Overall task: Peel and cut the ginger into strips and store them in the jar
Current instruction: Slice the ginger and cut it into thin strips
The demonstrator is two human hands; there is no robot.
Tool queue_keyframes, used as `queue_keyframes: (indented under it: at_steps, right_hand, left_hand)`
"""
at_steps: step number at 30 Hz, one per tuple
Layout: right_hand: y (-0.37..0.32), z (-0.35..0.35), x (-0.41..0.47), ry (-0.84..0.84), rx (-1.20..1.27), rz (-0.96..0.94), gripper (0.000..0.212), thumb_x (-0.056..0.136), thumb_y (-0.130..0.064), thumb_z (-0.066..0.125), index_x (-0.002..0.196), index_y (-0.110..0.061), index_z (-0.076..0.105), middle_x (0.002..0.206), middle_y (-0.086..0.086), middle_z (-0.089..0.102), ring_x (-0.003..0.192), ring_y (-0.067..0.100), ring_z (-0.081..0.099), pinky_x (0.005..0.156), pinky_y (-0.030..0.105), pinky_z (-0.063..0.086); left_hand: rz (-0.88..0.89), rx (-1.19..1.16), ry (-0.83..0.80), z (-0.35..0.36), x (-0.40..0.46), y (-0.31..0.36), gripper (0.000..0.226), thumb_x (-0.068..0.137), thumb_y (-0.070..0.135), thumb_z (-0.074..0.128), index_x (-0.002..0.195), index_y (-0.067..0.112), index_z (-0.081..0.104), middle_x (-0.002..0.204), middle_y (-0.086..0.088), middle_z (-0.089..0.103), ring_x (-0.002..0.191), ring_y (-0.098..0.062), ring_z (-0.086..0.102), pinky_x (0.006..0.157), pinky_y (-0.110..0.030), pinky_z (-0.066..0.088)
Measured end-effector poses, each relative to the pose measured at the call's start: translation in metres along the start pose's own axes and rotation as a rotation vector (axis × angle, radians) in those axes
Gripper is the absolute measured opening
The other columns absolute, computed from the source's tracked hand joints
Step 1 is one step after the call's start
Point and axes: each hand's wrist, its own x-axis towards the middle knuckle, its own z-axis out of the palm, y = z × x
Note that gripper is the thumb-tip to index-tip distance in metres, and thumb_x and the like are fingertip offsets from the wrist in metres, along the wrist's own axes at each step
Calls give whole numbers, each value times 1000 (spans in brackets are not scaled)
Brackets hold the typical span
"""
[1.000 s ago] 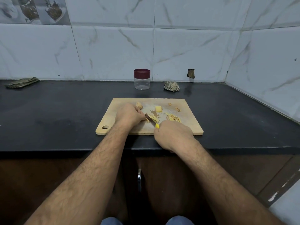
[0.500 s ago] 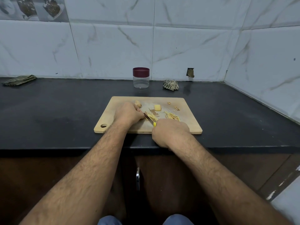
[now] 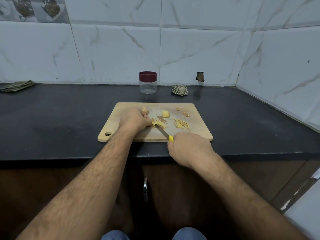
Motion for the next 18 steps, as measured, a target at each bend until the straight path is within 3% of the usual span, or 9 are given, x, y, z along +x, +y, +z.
queue_keyframes:
  at_steps: [2, 6, 12, 18]
  right_hand:
    - [0, 0, 3, -5, 32, 10, 25, 101, -29, 38, 112, -17, 57, 103, 2, 57, 95, 24, 58, 72, 35, 44]
    - [-1, -2, 9, -21, 77, 17, 18, 99, -27, 38, 97, -15, 51, 88, 2, 57, 81, 24, 62, 64, 31, 44]
    - [5, -3, 13, -83, 176, 34, 22, 99, -26, 37, 93, -14, 54, 75, 2, 66, 44, 14, 62, 55, 28, 40]
    - [5, -3, 14, -57, 172, 17, 28, 101, -32, 33, 97, -15, 55, 73, 1, 65, 45, 14, 61, 52, 27, 38]
  left_hand:
    - [4, -5, -1, 1, 1, 0, 17, 83, 23, 74, 68, 21, 66, 76, 9, 63, 72, -5, 53, 55, -23, 36]
    - [2, -7, 2, 1, 4, -2, 19, 83, 23, 74, 65, 22, 66, 75, 12, 62, 71, -3, 51, 55, -22, 35]
    - [-9, 2, -23, 1, 9, -4, 21, 81, 24, 77, 64, 23, 65, 84, 12, 68, 89, -8, 59, 71, -27, 43]
    - [-24, -6, -24, 2, 13, -6, 17, 79, 26, 79, 66, 24, 68, 88, 15, 70, 96, -8, 60, 80, -30, 49]
